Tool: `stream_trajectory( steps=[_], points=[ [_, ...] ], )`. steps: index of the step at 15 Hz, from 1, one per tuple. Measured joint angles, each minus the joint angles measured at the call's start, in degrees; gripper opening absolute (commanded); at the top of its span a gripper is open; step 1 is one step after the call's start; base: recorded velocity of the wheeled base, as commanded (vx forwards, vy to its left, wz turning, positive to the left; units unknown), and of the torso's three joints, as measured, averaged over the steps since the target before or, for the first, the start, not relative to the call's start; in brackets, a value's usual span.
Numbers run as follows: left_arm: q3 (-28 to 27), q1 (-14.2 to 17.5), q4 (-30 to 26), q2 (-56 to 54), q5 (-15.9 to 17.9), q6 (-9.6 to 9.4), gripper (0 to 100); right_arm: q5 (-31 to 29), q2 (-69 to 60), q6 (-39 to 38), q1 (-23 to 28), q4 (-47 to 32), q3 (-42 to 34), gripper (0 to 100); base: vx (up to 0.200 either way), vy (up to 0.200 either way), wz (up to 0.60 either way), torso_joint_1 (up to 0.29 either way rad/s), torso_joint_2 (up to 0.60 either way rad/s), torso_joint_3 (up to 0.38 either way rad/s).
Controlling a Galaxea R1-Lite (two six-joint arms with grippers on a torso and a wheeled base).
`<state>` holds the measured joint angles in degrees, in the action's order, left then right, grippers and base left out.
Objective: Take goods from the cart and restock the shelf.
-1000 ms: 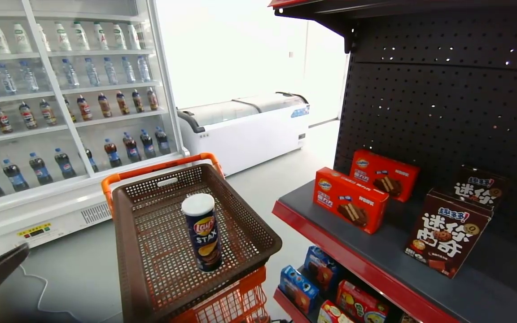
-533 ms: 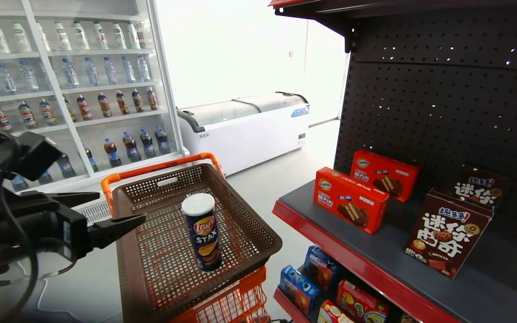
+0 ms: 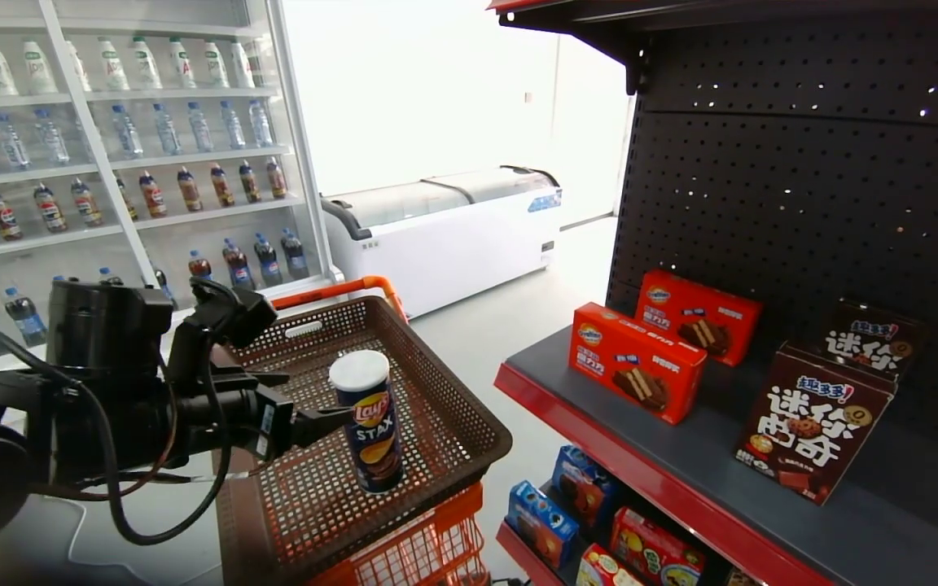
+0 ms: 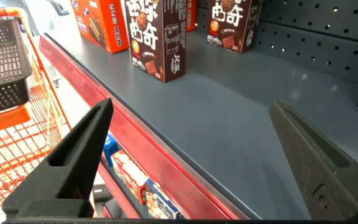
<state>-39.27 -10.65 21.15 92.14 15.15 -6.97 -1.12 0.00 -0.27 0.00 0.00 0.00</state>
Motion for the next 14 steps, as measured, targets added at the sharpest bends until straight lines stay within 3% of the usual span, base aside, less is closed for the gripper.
stream_trajectory(
  steps=[5,14],
  points=[
    [0.05,-1.0,11.12,10.03,-0.27,-0.33,100,0.0,0.0,0.02,0.05,0.0,0.0,100,0.0,0.0,0.0,0.0,0.0,0.0],
    [4.99,-4.11,31.39,22.33,-1.83,-0.41,100,0.01,0.0,0.0,0.0,0.0,0.0,100,0.0,0.0,0.0,0.0,0.0,0.0]
  ],
)
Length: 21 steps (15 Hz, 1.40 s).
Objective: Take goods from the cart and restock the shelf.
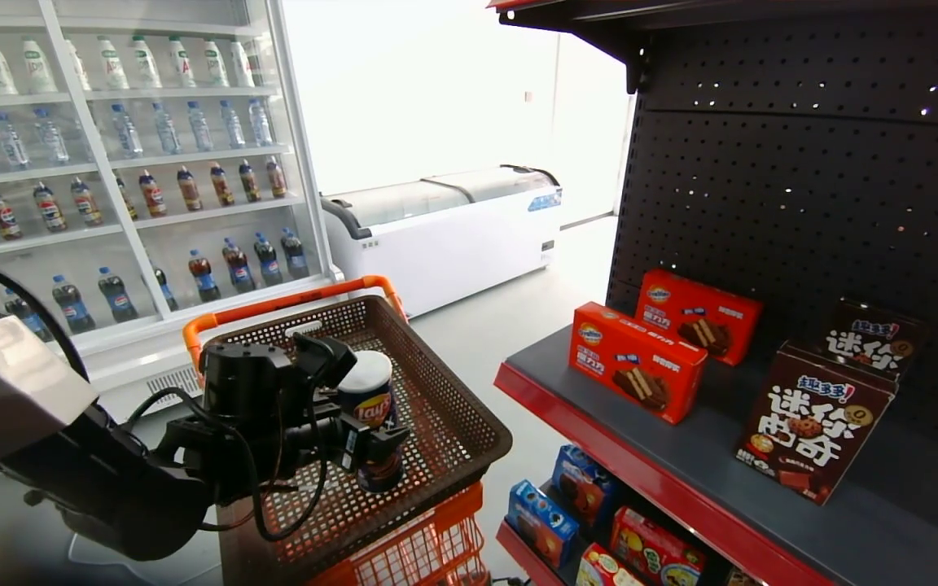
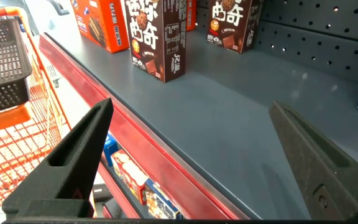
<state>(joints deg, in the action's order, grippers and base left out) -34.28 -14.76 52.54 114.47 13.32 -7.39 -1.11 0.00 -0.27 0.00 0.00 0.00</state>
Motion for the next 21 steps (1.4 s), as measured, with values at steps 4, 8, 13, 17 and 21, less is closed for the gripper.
stream_trajectory(
  steps=[4,8,13,17,21],
  points=[
    [-0.22,-0.04,2.94,3.3,0.02,0.02,100,-0.01,0.0,0.02,0.0,0.0,0.0,100,0.0,0.0,0.0,0.0,0.0,0.0],
    [-1.29,0.18,3.62,4.44,-0.05,0.02,0,-0.01,0.0,0.0,0.0,0.0,0.0,100,0.0,0.0,0.0,0.0,0.0,0.0],
    [-3.89,-0.01,-0.73,2.32,-0.66,0.04,0,-0.01,0.0,0.0,0.0,0.0,0.0,100,0.0,0.0,0.0,0.0,0.0,0.0],
    [-10.29,-1.16,-11.9,-2.86,-1.12,-1.34,0,0.02,0.0,0.0,0.02,0.0,0.0,100,0.0,0.0,0.0,0.0,0.0,0.0],
    [-16.9,-2.55,-20.0,-7.0,2.88,-1.54,0,-0.01,0.0,0.02,0.0,0.0,0.0,100,0.0,0.0,0.0,0.0,0.0,0.0]
  ],
)
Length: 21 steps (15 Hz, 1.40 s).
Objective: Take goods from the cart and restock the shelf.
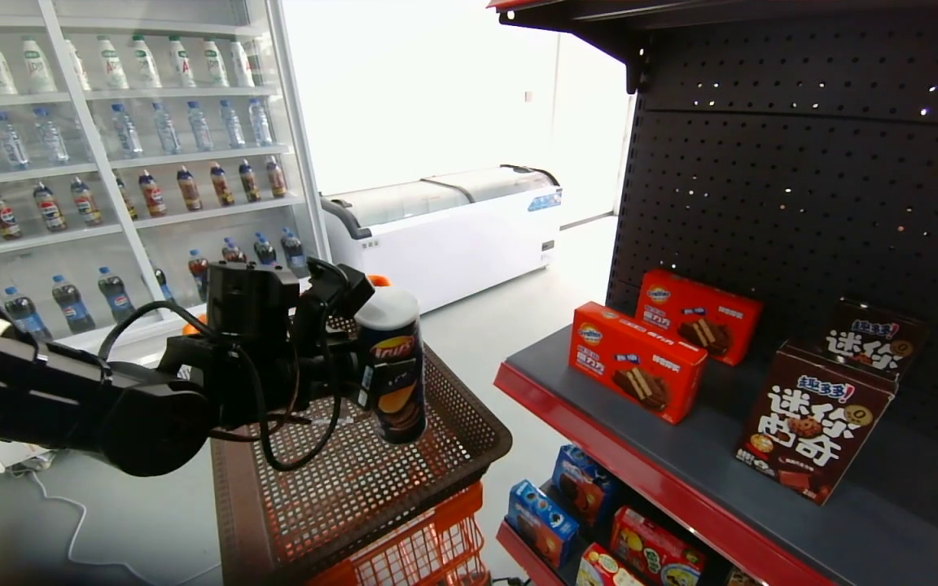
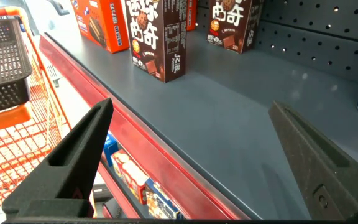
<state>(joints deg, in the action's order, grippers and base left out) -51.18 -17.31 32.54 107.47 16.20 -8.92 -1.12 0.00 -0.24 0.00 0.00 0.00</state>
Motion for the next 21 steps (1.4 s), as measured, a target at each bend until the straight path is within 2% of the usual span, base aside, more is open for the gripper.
stream_trajectory(
  steps=[2,3,4,5,6,7,9,12,13,16,21],
  points=[
    [-2.23,-0.38,-3.88,-2.29,1.52,0.06,0,0.0,0.0,-0.02,0.0,0.0,0.0,100,0.0,0.0,0.0,0.0,0.0,0.0],
    [-2.66,-0.66,-4.75,-3.36,1.97,0.67,0,0.01,0.0,0.0,0.0,0.0,0.0,100,0.0,0.0,0.0,0.0,0.0,0.0],
    [-2.9,-1.23,-4.64,-4.5,2.95,2.72,0,0.01,0.0,-0.02,0.0,0.0,0.0,100,0.0,0.0,0.0,0.0,0.0,0.0],
    [-2.95,-2.12,-2.99,-5.63,3.99,5.62,0,0.0,0.0,-0.02,0.0,0.0,0.0,100,0.0,0.0,0.0,0.0,0.0,0.0],
    [-2.84,-2.84,-0.9,-6.7,4.38,6.96,0,0.0,0.0,0.0,0.0,0.0,0.0,100,0.0,0.0,0.0,0.0,0.0,0.0],
    [-2.62,-3.55,0.94,-7.56,4.33,7.29,0,0.01,0.0,-0.02,0.0,0.0,0.0,100,0.0,0.0,0.0,0.0,0.0,0.0],
    [-1.77,-4.6,5.91,-7.89,2.16,7.49,0,0.0,0.0,-0.02,0.0,0.0,0.0,100,0.0,0.0,0.0,0.0,0.0,0.0],
    [-1.46,-6.3,7.17,-8.02,1.48,7.16,0,0.0,0.0,-0.02,0.05,0.0,0.0,100,0.0,0.0,0.0,0.0,0.0,0.0],
    [-1.66,-6.97,7.18,-8.05,1.83,6.61,0,0.0,0.0,-0.02,0.02,0.0,0.0,100,0.0,0.0,0.0,0.0,0.0,0.0],
    [-2.82,-10.22,6.81,-7.61,4.46,3.21,0,0.0,0.0,-0.02,0.0,0.0,0.0,100,0.0,0.0,0.0,0.0,0.0,0.0],
    [-0.74,-10.96,6.3,-7.52,7.56,3.02,0,0.01,0.0,-0.02,0.0,0.0,0.0,100,0.0,0.0,0.0,0.0,0.0,0.0]
  ],
)
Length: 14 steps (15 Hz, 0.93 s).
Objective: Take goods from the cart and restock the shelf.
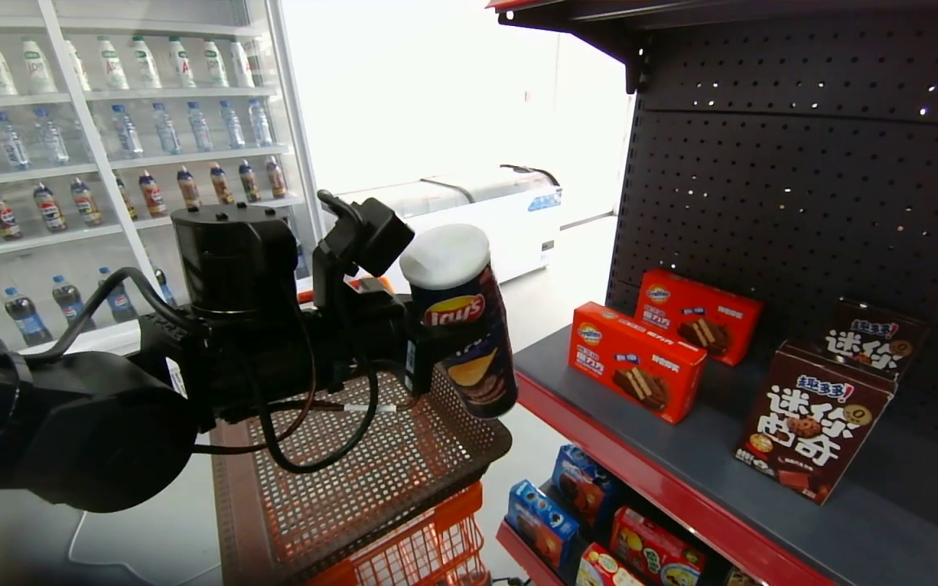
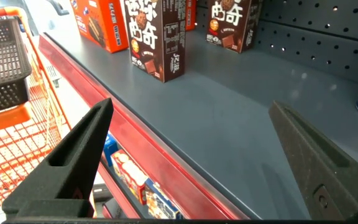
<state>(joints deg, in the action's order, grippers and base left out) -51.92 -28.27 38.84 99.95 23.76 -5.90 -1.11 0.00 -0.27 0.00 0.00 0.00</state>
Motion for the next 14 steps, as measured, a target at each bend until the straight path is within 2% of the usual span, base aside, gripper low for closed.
stream_trajectory(
  steps=[1,4,8,11,14],
  points=[
    [0.68,0.02,-1.34,-0.72,0.65,-0.01,0,0.0,0.0,0.0,0.0,0.0,0.0,100,0.0,0.0,0.0,0.0,0.0,0.0],
    [1.57,-0.56,-12.08,-4.74,1.63,-0.04,0,0.0,0.0,0.02,0.0,-0.02,0.0,100,0.0,0.0,0.0,0.0,0.0,0.0],
    [-1.5,-1.28,-16.37,-8.08,2.24,0.0,0,-0.01,0.0,0.02,0.02,0.0,0.0,100,0.0,0.0,0.0,0.0,0.0,0.0],
    [-1.85,-2.73,-27.29,-12.32,5.39,-0.04,0,0.0,0.0,0.02,0.0,0.0,0.0,100,0.0,0.0,0.0,0.0,0.0,0.0],
    [-1.94,-5.05,-30.0,-16.1,6.69,-0.04,0,-0.01,0.0,0.0,0.0,0.0,0.0,100,0.0,0.0,0.0,0.0,0.0,0.0]
  ],
)
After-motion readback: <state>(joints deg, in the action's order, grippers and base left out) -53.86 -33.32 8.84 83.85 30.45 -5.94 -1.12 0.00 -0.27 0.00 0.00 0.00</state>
